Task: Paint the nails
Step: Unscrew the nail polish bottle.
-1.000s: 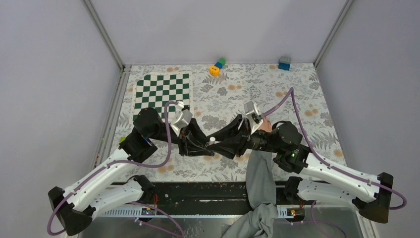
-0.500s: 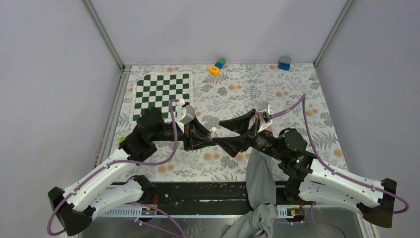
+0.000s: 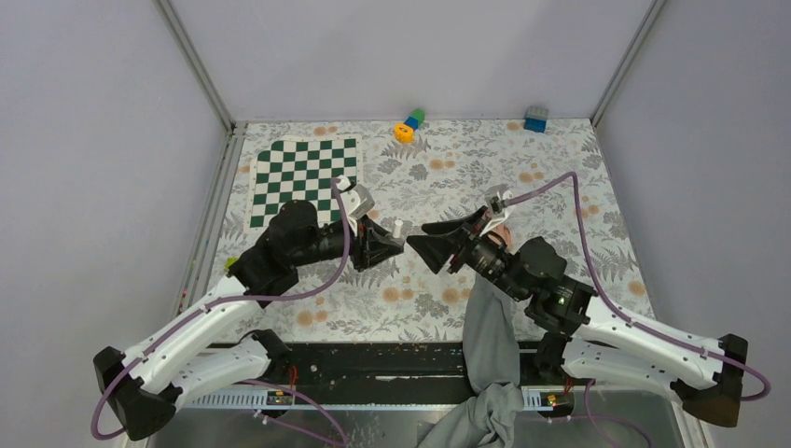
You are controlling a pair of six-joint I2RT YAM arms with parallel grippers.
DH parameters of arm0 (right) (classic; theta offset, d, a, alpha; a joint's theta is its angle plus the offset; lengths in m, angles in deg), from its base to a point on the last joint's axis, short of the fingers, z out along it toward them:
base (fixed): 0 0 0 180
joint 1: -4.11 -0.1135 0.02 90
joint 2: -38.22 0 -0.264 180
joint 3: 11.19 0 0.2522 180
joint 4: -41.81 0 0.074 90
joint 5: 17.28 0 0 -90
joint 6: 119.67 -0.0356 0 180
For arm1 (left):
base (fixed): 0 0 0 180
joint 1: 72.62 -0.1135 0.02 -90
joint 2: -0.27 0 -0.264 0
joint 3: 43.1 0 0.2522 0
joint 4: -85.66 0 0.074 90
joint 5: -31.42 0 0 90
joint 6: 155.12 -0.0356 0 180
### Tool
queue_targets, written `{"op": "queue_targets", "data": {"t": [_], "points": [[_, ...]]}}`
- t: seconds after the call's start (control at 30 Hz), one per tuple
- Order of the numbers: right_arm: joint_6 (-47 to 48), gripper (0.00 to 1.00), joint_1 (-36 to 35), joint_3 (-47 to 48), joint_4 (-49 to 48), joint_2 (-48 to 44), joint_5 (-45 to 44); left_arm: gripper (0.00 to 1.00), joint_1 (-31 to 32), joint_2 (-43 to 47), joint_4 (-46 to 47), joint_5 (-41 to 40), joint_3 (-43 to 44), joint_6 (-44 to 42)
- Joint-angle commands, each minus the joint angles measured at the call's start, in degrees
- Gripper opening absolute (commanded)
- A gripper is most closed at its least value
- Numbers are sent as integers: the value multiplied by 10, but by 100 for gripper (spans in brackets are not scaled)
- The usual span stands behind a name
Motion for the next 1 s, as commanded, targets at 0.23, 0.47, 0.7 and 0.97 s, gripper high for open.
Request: {"op": "queue_targets", "data": {"t": [0.23,0.47,0.7,0.97], "points": [[-27,55,-5,86,63,87,-13,0,-1,-11,-19,-72,35,-12],[-42,48,-5,106,82,114,-39,0,0,-11,-9,-52,32,-7],[-48,47,-5,114,83,131,-70,0,-1,-17,-9,-50,32,-6],[-43,43,-5,138,86,157,-69,0,0,-24,-9,-39,34,-4]]}}
